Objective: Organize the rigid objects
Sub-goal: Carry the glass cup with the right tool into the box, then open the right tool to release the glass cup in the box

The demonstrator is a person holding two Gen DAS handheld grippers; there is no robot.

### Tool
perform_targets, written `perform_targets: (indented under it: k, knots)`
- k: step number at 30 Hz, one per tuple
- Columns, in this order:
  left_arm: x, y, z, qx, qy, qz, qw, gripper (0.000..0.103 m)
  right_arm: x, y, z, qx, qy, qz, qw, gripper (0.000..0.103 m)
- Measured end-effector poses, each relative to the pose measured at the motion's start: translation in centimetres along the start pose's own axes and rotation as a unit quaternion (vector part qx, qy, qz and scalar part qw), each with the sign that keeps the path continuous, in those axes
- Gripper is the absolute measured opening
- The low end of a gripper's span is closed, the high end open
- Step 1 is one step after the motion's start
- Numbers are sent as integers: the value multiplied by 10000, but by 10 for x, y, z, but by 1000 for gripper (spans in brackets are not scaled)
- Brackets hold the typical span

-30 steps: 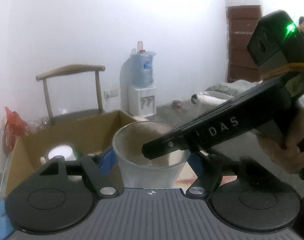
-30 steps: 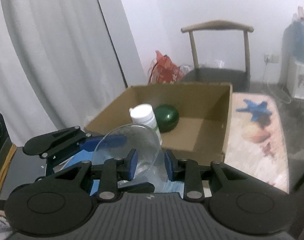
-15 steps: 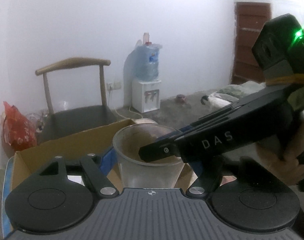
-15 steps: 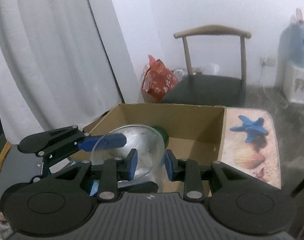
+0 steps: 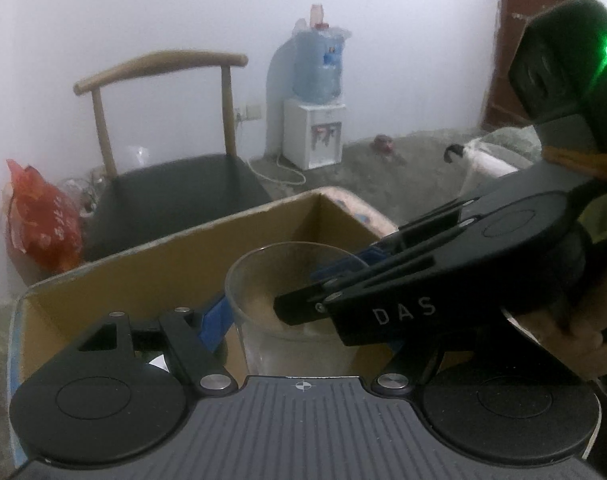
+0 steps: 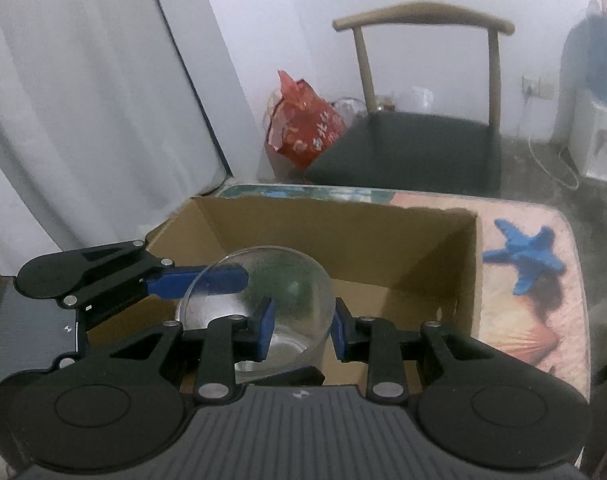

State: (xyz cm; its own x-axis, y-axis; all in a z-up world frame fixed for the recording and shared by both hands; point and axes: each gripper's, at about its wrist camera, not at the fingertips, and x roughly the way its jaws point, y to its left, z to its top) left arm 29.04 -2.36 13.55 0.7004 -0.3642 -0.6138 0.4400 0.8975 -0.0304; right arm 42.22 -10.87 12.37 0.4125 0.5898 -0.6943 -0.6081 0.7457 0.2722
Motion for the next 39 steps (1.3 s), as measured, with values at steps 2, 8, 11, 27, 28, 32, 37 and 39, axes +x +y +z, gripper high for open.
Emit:
perform_targets:
  k: [2, 8, 11, 27, 28, 32, 37, 39]
  knots:
    - [14, 3, -1, -47, 178, 49, 9998, 74, 14, -2, 5, 88, 187, -117, 9997, 32]
    - [48, -1, -1, 273, 828, 350, 9956, 75, 53, -13, 10, 217, 616, -336, 9973, 33]
    - [58, -3, -3, 338, 1283, 483, 9900, 75, 68, -20, 7, 339, 956, -178, 9947, 32]
    - [25, -16, 5, 1097, 1598, 930, 9766, 54, 90, -15, 8, 688, 1621, 543, 9829, 33]
    - [24, -15, 4, 1033, 1693, 841, 9765, 50, 90, -15, 9, 770, 1644, 600, 9816, 33]
    - [15, -16, -2, 1132, 1584, 1045, 9753, 62, 91, -9, 9, 816, 1638, 609, 9812, 32]
    - [-5, -18, 0, 967, 1372, 1102, 9796, 70, 79, -8, 15, 740, 1444, 490, 9855, 34]
    - [-24, -22, 0, 885, 1111, 1118, 9835, 70, 71, -10, 18, 772, 1337, 441, 9870, 38]
